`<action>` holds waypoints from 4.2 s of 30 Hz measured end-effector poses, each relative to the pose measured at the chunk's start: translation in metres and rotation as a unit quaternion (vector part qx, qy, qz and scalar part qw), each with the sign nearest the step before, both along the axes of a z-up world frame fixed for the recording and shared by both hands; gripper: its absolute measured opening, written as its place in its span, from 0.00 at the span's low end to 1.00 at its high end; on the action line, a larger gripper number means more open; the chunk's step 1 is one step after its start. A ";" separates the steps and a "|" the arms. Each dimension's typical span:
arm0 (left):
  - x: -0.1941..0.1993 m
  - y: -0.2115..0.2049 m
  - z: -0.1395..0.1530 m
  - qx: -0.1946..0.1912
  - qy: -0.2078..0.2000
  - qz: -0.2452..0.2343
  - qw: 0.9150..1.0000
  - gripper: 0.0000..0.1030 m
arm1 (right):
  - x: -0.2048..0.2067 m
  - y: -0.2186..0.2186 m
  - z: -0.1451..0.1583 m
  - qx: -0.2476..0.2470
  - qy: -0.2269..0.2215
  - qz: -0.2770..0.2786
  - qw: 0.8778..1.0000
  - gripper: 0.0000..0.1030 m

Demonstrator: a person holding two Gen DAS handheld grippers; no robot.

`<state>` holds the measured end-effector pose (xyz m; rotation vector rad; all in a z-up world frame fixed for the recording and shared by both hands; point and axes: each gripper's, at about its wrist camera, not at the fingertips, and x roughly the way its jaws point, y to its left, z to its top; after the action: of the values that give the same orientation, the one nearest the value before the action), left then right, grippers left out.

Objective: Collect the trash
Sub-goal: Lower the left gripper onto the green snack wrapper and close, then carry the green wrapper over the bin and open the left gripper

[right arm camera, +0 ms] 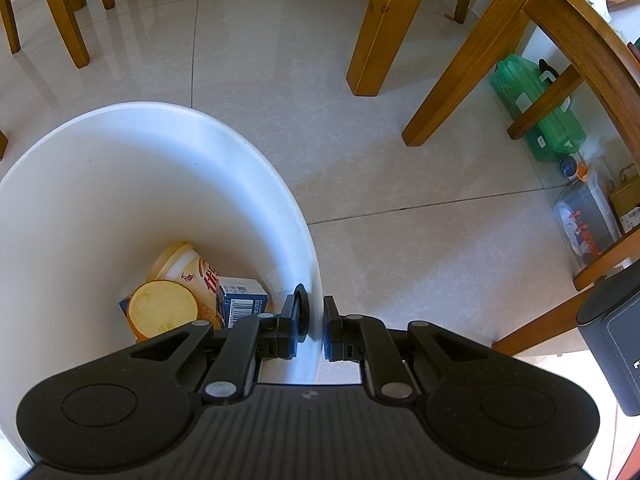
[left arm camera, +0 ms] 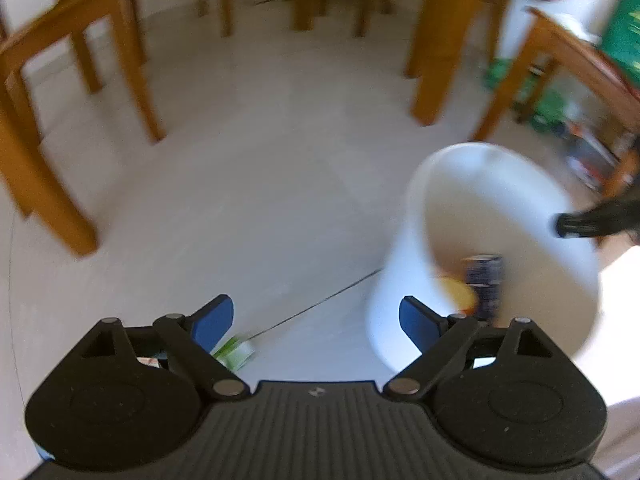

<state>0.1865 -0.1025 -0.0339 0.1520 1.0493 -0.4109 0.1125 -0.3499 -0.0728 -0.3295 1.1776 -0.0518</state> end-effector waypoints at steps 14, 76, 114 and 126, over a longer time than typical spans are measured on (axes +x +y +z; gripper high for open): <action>0.041 0.078 -0.154 0.016 0.062 0.153 0.986 0.87 | -0.003 0.002 -0.002 -0.007 0.000 0.005 1.000 0.14; -0.031 0.025 -0.064 0.063 0.038 -0.099 0.992 0.33 | -0.005 0.007 -0.002 -0.022 -0.004 0.017 1.000 0.15; -0.027 -0.048 0.068 -0.020 -0.062 -0.129 0.990 0.98 | -0.005 0.005 -0.003 -0.017 -0.005 0.026 1.000 0.15; -0.001 0.025 0.044 0.007 -0.078 -0.044 0.996 0.98 | -0.005 0.006 -0.004 -0.019 -0.005 0.030 0.999 0.15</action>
<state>0.1855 -0.0771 0.0104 0.2394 0.8946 -0.4632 0.1076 -0.3438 -0.0768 -0.3978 1.1565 -0.0243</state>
